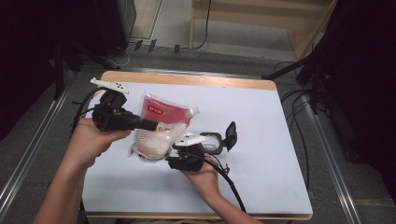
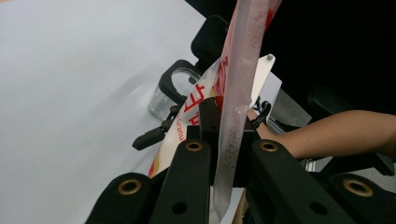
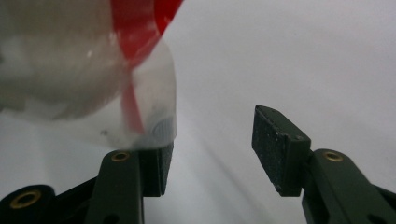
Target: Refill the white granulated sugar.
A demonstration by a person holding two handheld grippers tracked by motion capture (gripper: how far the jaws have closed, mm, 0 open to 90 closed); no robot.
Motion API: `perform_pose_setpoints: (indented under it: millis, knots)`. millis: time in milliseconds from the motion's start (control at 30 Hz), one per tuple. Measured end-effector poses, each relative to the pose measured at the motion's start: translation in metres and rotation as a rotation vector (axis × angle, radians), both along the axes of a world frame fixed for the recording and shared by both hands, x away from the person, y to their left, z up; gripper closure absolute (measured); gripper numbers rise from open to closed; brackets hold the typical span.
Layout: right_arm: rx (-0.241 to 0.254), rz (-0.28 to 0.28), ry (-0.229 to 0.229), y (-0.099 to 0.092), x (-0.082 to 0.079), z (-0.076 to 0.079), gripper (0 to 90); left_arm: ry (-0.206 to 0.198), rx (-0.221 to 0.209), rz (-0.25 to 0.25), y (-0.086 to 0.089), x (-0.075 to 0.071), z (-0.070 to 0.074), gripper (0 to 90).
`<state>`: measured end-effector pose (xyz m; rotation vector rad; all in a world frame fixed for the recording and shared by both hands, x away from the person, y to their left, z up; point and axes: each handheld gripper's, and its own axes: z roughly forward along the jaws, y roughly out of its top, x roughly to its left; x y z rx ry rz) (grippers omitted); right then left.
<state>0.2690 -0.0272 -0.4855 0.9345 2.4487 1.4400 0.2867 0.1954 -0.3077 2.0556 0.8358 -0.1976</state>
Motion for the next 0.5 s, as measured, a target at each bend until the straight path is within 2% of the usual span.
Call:
perform_pose_setpoints:
  millis: [67,167,267,333,400,433,500]
  knots:
    - [0.006,-0.002,-0.002,0.001,0.001,-0.002,49.0,0.027,-0.015,0.017,-0.001,0.001,-0.001,88.9]
    - [0.024,0.008,0.019,0.003,0.002,-0.004,50.4,0.056,-0.033,0.029,0.000,0.004,-0.006,88.5]
    - [0.056,0.021,0.011,0.004,0.001,-0.003,53.0,0.075,-0.045,0.048,0.001,0.007,-0.010,87.6]
    - [0.023,0.029,-0.024,0.007,-0.002,-0.001,53.4,0.083,-0.042,0.048,0.002,0.009,-0.011,87.7]
    - [0.014,0.039,-0.039,0.007,-0.004,-0.001,53.8,0.083,-0.041,0.051,0.001,0.009,-0.011,87.6]
    - [-0.006,0.063,-0.080,0.010,-0.009,0.001,55.3,0.069,-0.026,0.069,0.000,0.008,-0.011,87.6]
    - [-0.016,0.082,-0.105,0.012,-0.013,0.003,56.3,0.058,-0.013,0.075,0.000,0.009,-0.011,87.4]
